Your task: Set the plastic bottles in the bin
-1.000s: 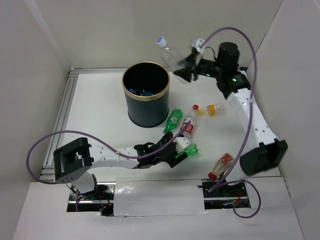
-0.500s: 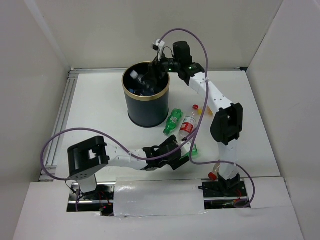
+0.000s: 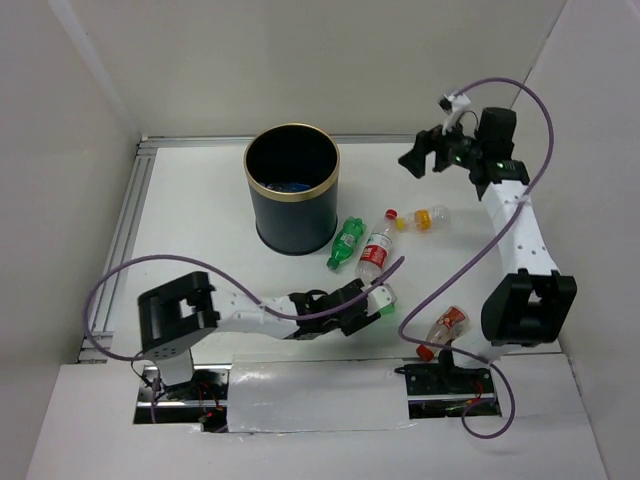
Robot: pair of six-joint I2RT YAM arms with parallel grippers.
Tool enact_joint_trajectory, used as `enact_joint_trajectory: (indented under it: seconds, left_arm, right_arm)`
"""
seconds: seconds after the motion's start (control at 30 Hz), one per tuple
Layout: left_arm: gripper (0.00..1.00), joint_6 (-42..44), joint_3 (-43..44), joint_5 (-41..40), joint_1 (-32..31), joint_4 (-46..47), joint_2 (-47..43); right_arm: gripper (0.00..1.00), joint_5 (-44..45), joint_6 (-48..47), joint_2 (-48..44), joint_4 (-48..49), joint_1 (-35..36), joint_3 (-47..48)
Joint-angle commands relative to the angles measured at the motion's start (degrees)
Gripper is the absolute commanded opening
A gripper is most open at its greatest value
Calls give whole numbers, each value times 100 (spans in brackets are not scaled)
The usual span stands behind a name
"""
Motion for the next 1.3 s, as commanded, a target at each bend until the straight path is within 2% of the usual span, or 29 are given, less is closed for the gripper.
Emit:
enact_joint_trajectory:
  seconds: [0.0, 0.03, 0.17, 0.23, 0.3, 0.33, 0.37, 0.43, 0.5, 0.57, 0.6, 0.67, 0.73, 0.77, 0.83, 0.87, 0.9, 1.0, 1.13, 1.27]
  left_arm:
    - [1, -226, -187, 117, -80, -8, -1172]
    - [1, -227, -187, 117, -80, -69, -1688]
    - [1, -78, 94, -374, 7, -97, -2456]
    - [1, -78, 532, -585, 392, -27, -2721]
    - [1, -227, 953, -656, 935, 44, -2791]
    - [3, -227, 1052, -900, 1104, 149, -2792]
    - [3, -279, 1148, -972, 1280, 315, -2792]
    - [3, -341, 1412, -1260, 1799, 370, -2635]
    - [3, -481, 1553, -1368, 2281, 430, -2520]
    - [4, -535, 1615, -1570, 2537, 492, -2371]
    - [5, -604, 1685, -1570, 2652, 493, -2318]
    - [15, -605, 1834, -1832, 2889, 335, -2160]
    - [34, -657, 2071, -1887, 3100, 3, -1879]
    - [64, -710, 2159, -1887, 3162, -113, -1791]
    - [90, -710, 2378, -1817, 3276, -245, -1667]
    - [99, -710, 2458, -1817, 3277, -307, -1606]
    - [100, -632, 2520, -1756, 3277, -368, -1605]
    - [100, -543, 2696, -1694, 3277, -421, -1763]
    - [100, -26, 2775, -1326, 2935, -605, -2246]
    - [100, 45, 2075, -746, 2251, -1078, -2887]
  right_arm:
    - [100, 592, -142, -533, -308, -346, -768]
    - [100, 959, -203, -612, -308, -434, -1152]
    - [100, 1200, -739, -666, -361, -856, -1664]
    - [90, 1034, -1010, -666, -361, -1023, -1719]
    - [73, 736, -1231, -552, -308, -1252, -1789]
    - [45, 613, -1484, -551, -308, -1313, -1789]
    - [33, 455, -1565, -464, -378, -1366, -1789]
    - [21, 331, -1732, -298, -570, -1446, -1675]
    - [31, 269, -1908, -157, -633, -1498, -1535]
    - [49, 216, -2083, -104, -712, -1498, -1534]
    - [66, 216, -2171, -103, -712, -1498, -1534]
    - [78, 216, -2687, -103, -625, -1446, -1534]
    - [81, 6, -3416, 19, -685, -1446, -1674]
    - [82, -152, -4638, 81, -904, -1393, -1675]
    - [83, -435, -5867, 186, -1300, -1393, -1622]
    - [85, -435, -6342, 283, -1510, -1393, -1622]
    - [87, -435, -7191, 353, -1634, -1393, -1570]
    - [88, -259, -8661, 862, -2337, -1340, -1219]
    - [88, 83, -9167, 1715, -2944, -1208, -534]
    - [88, 408, -9168, 2313, -2884, -849, -155]
